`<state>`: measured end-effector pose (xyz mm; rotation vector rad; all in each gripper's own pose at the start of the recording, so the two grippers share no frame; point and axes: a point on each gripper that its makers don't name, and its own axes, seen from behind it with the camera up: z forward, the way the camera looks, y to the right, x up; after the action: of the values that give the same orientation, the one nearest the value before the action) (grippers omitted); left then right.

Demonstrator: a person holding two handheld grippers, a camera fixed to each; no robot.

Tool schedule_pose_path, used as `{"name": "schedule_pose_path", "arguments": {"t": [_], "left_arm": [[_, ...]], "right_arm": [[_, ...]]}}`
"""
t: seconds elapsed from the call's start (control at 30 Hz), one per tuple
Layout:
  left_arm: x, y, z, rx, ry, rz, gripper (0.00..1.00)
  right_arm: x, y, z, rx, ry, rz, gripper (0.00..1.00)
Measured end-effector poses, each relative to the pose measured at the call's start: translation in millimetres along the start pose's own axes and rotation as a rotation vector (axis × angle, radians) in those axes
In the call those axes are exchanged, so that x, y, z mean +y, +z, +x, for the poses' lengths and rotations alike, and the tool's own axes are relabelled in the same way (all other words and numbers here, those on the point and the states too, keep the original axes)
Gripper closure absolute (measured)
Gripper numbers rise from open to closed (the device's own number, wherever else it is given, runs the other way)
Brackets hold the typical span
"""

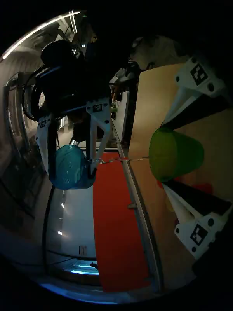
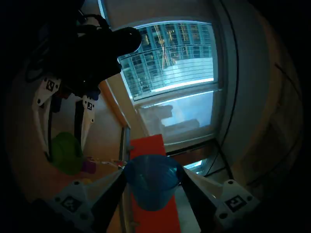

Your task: Pour water

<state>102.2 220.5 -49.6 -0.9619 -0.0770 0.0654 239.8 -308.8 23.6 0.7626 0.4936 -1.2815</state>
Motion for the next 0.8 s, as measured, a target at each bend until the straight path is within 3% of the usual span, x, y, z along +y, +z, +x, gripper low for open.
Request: {"name": "schedule_pose_path", "arguments": {"t": [0.8], "left_arm": [[1.2,0.5,0.7,0.0,-0.001,-0.006,0.12]], "right_arm": [[8.1,3.1,6.2,0.003,-0.095,-0.016,0.08]]}}
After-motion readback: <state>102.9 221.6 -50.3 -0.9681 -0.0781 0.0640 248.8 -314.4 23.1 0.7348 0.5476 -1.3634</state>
